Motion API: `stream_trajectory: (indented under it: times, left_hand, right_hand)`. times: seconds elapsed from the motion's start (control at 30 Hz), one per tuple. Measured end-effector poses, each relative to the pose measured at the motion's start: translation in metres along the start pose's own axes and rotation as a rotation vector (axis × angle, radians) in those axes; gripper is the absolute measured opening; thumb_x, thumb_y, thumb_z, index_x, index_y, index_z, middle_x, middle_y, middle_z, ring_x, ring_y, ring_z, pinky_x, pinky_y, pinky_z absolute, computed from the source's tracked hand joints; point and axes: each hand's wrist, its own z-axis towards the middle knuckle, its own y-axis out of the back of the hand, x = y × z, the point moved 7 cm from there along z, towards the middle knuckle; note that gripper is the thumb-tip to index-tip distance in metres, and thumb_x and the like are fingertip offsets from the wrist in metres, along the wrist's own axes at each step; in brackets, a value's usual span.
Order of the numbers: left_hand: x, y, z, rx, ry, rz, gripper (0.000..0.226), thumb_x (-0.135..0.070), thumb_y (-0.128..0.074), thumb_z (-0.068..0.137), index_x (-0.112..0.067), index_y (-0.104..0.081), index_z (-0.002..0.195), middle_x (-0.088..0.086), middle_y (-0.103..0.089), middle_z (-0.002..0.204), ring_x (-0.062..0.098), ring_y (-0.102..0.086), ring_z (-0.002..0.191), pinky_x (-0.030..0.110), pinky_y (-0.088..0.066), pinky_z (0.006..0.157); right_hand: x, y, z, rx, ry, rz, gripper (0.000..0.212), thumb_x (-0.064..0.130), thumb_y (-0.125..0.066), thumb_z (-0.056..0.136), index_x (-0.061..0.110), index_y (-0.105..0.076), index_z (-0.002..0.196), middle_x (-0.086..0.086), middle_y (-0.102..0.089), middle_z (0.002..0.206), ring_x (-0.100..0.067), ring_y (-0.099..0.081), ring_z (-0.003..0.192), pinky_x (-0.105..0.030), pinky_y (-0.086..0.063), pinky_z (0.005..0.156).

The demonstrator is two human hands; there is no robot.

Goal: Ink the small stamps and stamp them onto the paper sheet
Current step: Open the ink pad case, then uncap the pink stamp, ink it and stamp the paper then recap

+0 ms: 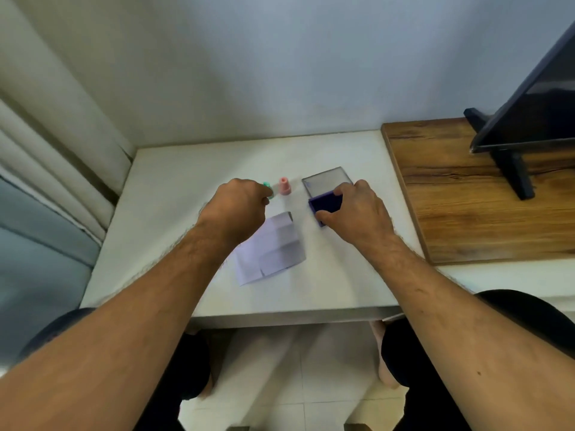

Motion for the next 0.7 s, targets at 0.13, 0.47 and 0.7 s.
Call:
stream_trajectory:
  times: [0.13,0.47,0.7]
  left_hand:
    - [0.017,-0.001,-0.014,-0.001,0.074,-0.095,0.034,-0.019,-0.045,0.098,-0.027,-0.064,0.125,0.001,-0.069,0.118,0.027,-0.062,0.105,0.033,-0.051,0.087]
    - [0.046,-0.024,-0.026,-0.055,0.151,-0.239,0.033,-0.017,-0.049,0.097,-0.025,-0.066,0.124,-0.003,-0.071,0.116,0.023,-0.063,0.108,0.029,-0.049,0.093]
    - [0.057,-0.035,-0.018,-0.067,0.153,-0.269,0.031,-0.021,-0.048,0.098,-0.026,-0.066,0.124,0.0,-0.07,0.119,0.025,-0.062,0.108,0.032,-0.05,0.095]
  right_hand:
    - [0.015,-0.001,-0.003,-0.019,0.027,-0.002,0.062,0.047,-0.073,0.079,0.015,-0.055,0.128,-0.01,-0.052,0.123,-0.028,-0.058,0.108,-0.035,-0.053,0.086]
    - [0.066,-0.026,0.017,-0.176,0.255,-0.017,0.039,0.037,-0.054,0.094,0.018,-0.056,0.129,-0.009,-0.056,0.123,-0.026,-0.061,0.104,-0.033,-0.05,0.081]
    - [0.079,-0.045,0.055,-0.142,0.23,-0.042,0.043,0.032,-0.058,0.092,0.023,-0.054,0.134,-0.008,-0.058,0.124,-0.025,-0.061,0.107,-0.031,-0.049,0.087]
